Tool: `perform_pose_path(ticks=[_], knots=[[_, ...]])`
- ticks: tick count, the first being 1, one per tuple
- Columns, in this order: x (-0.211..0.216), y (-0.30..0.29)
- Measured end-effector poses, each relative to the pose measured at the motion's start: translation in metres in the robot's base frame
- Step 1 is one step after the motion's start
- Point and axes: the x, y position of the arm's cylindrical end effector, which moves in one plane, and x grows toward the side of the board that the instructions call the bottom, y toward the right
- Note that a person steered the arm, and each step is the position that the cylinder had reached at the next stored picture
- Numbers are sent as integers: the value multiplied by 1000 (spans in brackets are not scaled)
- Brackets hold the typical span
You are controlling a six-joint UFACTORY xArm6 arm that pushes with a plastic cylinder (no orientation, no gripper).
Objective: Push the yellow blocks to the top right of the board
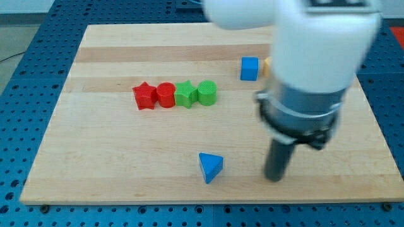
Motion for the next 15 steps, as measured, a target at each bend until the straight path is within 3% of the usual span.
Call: perform_pose_path(ticks=[1,4,7,11,13,15], knots=[[-52,52],[-190,64],[-208,34],[-315,44],[-328,46],[-221,12]])
